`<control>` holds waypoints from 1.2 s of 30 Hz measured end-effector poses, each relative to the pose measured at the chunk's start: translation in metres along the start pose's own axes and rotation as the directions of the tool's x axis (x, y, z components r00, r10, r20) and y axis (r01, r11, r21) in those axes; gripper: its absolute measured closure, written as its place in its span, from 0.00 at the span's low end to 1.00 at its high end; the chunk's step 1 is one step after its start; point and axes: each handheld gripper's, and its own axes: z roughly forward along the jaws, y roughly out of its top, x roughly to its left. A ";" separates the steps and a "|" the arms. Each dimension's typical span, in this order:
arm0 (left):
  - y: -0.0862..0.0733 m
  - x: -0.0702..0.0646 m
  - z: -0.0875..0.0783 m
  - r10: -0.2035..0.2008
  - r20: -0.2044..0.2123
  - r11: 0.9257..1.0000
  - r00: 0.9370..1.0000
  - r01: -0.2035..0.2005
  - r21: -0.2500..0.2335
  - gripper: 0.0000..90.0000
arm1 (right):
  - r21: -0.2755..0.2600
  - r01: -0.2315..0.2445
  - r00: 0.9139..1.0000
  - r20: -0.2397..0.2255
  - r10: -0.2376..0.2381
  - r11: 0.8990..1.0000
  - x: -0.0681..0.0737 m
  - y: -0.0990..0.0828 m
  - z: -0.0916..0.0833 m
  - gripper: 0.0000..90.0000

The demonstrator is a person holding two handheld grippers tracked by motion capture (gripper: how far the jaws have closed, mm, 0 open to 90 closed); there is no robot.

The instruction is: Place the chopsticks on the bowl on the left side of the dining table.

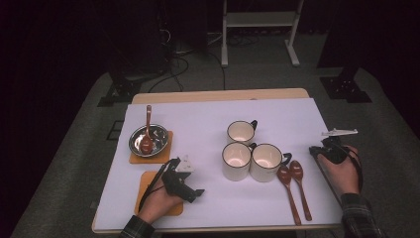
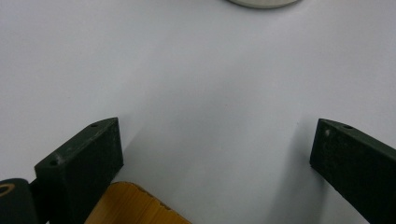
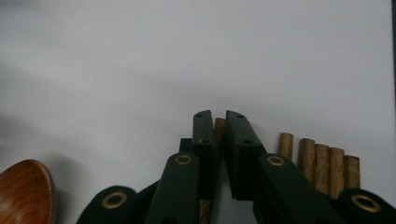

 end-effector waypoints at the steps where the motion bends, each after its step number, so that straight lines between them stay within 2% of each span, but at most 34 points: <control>1: 0.000 0.000 0.000 0.000 0.000 1.000 1.000 0.000 0.000 0.02 | 0.000 -0.001 1.000 -0.004 0.001 1.000 0.000 0.000 0.000 0.91; 14: 0.000 0.000 0.000 0.000 0.000 1.000 1.000 0.000 0.001 0.02 | -0.009 -0.015 1.000 -0.025 0.015 1.000 0.003 0.003 -0.002 0.92; 36: 0.000 0.000 0.000 0.003 0.000 1.000 1.000 -0.003 0.003 0.02 | -0.034 0.004 0.997 -0.074 -0.007 0.999 0.016 0.020 -0.005 0.93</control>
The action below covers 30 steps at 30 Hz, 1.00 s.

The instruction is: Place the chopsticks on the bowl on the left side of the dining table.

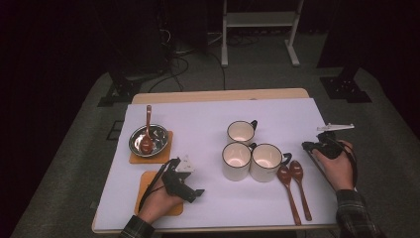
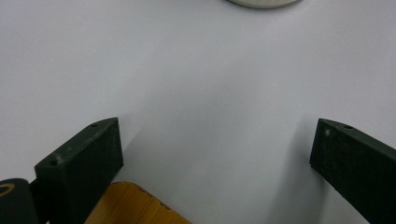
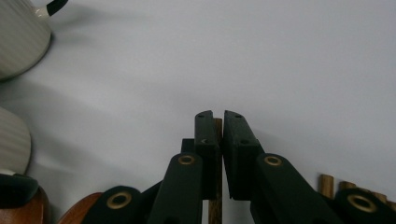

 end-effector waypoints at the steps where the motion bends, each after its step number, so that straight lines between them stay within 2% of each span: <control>1: 0.000 0.000 0.000 0.001 0.000 1.000 1.000 -0.001 0.000 0.02 | 0.001 -0.001 1.000 -0.003 0.001 1.000 0.001 0.001 0.001 0.93; 14: 0.000 0.000 0.000 -0.003 0.001 1.000 1.000 0.003 0.000 0.02 | 0.020 0.049 0.998 -0.031 -0.049 0.999 0.018 0.014 0.020 0.93; 30: 0.000 0.000 0.000 -0.003 0.001 1.000 1.000 0.003 0.000 0.02 | 0.053 0.059 0.998 -0.039 -0.057 0.997 0.021 0.016 0.038 0.93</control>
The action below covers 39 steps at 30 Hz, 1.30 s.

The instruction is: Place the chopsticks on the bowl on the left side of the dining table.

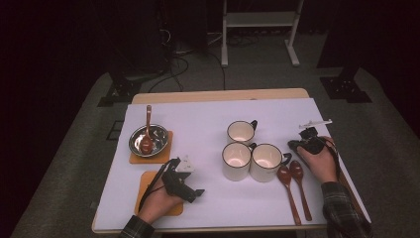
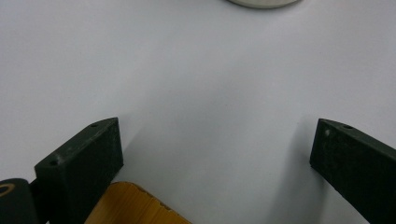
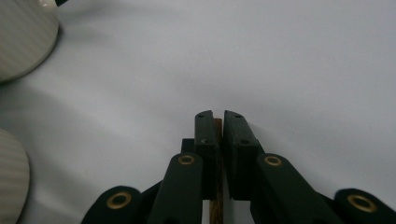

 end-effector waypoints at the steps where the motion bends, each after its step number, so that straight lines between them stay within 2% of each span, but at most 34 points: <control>1: 0.000 0.000 0.000 0.000 0.000 1.000 1.000 0.000 0.000 0.02 | 0.003 0.000 1.000 0.000 0.000 1.000 -0.001 0.000 0.001 0.93; 7: 0.000 0.000 0.000 0.000 0.000 1.000 1.000 0.000 0.000 0.02 | 0.000 -0.004 1.000 -0.002 0.004 1.000 -0.002 -0.003 0.000 0.88; 15: 0.000 0.000 0.000 0.003 -0.001 1.000 1.000 -0.003 0.000 0.02 | -0.036 0.012 1.000 -0.016 -0.013 0.999 -0.002 -0.006 -0.013 0.81; 21: 0.000 0.000 0.000 0.003 -0.001 1.000 1.000 -0.003 0.000 0.02 | -0.039 0.031 0.999 -0.006 -0.032 0.999 -0.001 -0.011 -0.022 0.78; 30: 0.000 0.000 0.000 0.003 -0.001 1.000 1.000 -0.003 0.000 0.02 | -0.063 -0.004 1.000 -0.003 0.004 0.998 -0.005 -0.020 -0.037 0.75; 39: 0.000 0.000 0.000 0.001 -0.001 1.000 1.000 -0.001 -0.002 0.02 | -0.054 -0.009 1.000 -0.006 0.009 0.999 -0.007 -0.029 -0.045 0.74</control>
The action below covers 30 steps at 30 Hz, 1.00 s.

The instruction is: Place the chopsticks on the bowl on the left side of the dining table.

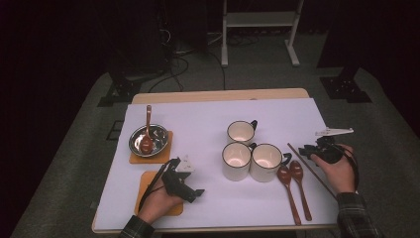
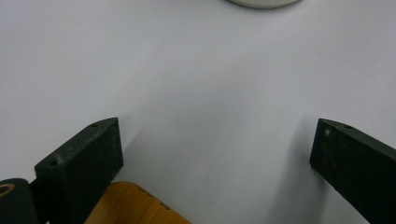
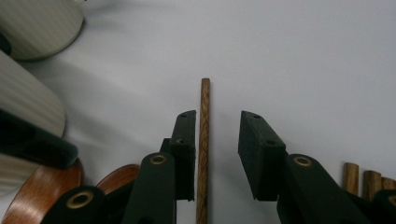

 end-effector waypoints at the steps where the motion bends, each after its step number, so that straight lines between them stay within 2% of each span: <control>1: 0.000 0.000 0.000 0.000 0.000 1.000 1.000 0.000 0.000 0.02 | -0.001 0.001 1.000 -0.005 -0.001 1.000 0.000 -0.001 -0.001 0.74; 9: 0.000 0.000 0.000 -0.002 0.000 1.000 1.000 0.002 -0.001 0.02 | 0.006 -0.014 1.000 0.004 0.014 1.000 0.000 -0.008 -0.010 0.71; 18: 0.000 0.000 0.000 -0.001 0.000 1.000 1.000 0.001 -0.001 0.02 | 0.015 0.005 1.000 0.024 -0.005 1.000 -0.001 -0.019 -0.021 0.70; 30: 0.000 0.000 0.000 -0.001 -0.001 1.000 1.000 0.001 -0.001 0.02 | 0.015 0.006 0.999 0.036 -0.007 1.000 -0.001 -0.029 -0.035 0.70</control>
